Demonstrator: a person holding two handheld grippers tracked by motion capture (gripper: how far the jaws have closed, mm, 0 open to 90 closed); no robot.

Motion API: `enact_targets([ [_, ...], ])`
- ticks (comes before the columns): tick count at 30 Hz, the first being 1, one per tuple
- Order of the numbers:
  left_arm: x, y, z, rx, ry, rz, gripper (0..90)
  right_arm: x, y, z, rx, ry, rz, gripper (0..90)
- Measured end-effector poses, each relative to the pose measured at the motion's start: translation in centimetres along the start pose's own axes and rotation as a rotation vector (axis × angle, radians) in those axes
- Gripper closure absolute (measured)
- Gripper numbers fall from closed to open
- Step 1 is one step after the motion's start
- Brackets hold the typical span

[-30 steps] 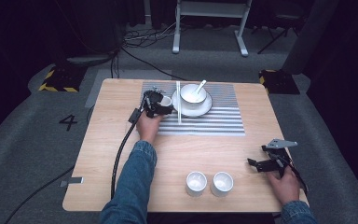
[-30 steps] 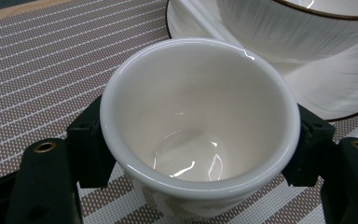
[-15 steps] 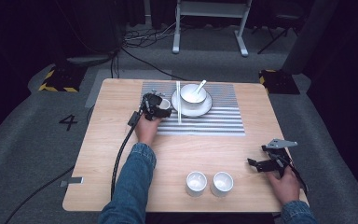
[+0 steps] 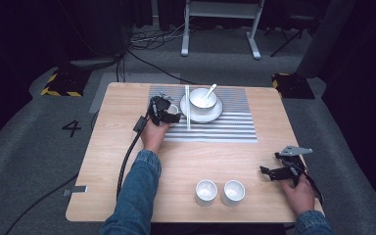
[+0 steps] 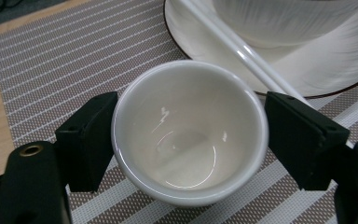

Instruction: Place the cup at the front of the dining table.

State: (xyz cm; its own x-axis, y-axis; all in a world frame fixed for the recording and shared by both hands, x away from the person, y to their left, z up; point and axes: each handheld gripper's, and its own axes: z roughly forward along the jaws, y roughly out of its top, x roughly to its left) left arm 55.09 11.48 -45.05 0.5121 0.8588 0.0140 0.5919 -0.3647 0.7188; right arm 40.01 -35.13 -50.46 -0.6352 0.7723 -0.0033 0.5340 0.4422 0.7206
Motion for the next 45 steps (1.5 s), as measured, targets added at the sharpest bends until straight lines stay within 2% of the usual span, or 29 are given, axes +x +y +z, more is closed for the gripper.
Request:
enact_targets([
  [3, -0.4, -0.1, -1.0, -0.038, 0.020, 0.010, 18.6, 0.0, 0.0, 0.0, 0.000, 0.000, 0.000, 6.2],
  [4, -0.6, -0.2, -1.9, -0.054, 0.026, 0.005, 19.3, 0.0, 0.0, 0.0, 0.000, 0.000, 0.000, 6.2],
  [6, -0.7, -0.2, -2.3, -0.060, 0.026, 0.002, 19.2, 0.0, 0.0, 0.0, 0.000, 0.000, 0.000, 6.2],
  [7, -1.0, -0.4, -3.1, -0.080, 0.035, 0.008, 19.5, 0.0, 0.0, 0.0, 0.000, 0.000, 0.000, 6.3],
  [8, -1.0, -0.4, -3.1, -0.080, 0.035, 0.008, 19.6, 0.0, 0.0, 0.0, 0.000, 0.000, 0.000, 6.3],
  [9, -1.2, -0.5, -3.9, -0.085, 0.046, 0.025, 19.9, 0.0, 0.0, 0.0, 0.000, 0.000, 0.000, 6.2],
  [14, -1.6, -0.9, -5.0, -0.085, 0.052, 0.019, 21.2, 0.0, 0.0, 0.0, 0.000, 0.000, 0.000, 6.2],
  [19, -1.9, -1.6, -6.3, -0.087, 0.023, -0.007, 21.6, 0.0, 0.0, 0.0, 0.000, 0.000, 0.000, 6.2],
  [20, -1.9, -1.9, -7.0, -0.088, 0.001, -0.019, 21.6, 0.0, 0.0, 0.0, 0.000, 0.000, 0.000, 6.2],
  [22, -2.0, -2.0, -7.3, -0.093, -0.009, -0.024, 21.9, 0.0, 0.0, 0.0, 0.000, 0.000, 0.000, 6.2],
  [23, -2.2, -2.2, -8.1, -0.096, -0.015, -0.015, 21.9, 0.0, 0.0, 0.0, 0.000, 0.000, -0.001, 6.2],
  [28, -2.7, -2.5, -9.4, -0.085, -0.032, 0.002, 22.0, 0.0, 0.0, 0.0, 0.000, 0.000, -0.001, 6.2],
  [33, -3.7, -3.3, -11.3, -0.110, -0.097, -0.002, 23.6, 0.0, 0.0, 0.0, 0.000, 0.000, -0.001, 6.2],
  [34, -3.7, -3.3, -11.3, -0.110, -0.097, -0.002, 23.7, 0.0, 0.0, 0.0, 0.000, 0.000, -0.001, 6.2],
  [35, -4.1, -3.6, -12.0, -0.106, -0.100, 0.021, 23.6, 0.0, 0.0, 0.0, 0.000, 0.000, 0.000, 6.3],
  [37, -4.4, -3.7, -12.4, -0.105, -0.097, 0.032, 23.5, 0.0, 0.0, 0.0, 0.000, 0.000, 0.000, 6.2],
  [39, -4.9, -4.3, -13.5, -0.122, -0.067, 0.059, 23.5, 0.0, 0.0, 0.0, 0.000, 0.000, 0.000, 6.2],
  [45, -4.8, -5.9, -14.8, -0.134, -0.082, 0.042, 23.6, 0.0, 0.0, 0.0, 0.000, 0.000, 0.000, 6.2],
])
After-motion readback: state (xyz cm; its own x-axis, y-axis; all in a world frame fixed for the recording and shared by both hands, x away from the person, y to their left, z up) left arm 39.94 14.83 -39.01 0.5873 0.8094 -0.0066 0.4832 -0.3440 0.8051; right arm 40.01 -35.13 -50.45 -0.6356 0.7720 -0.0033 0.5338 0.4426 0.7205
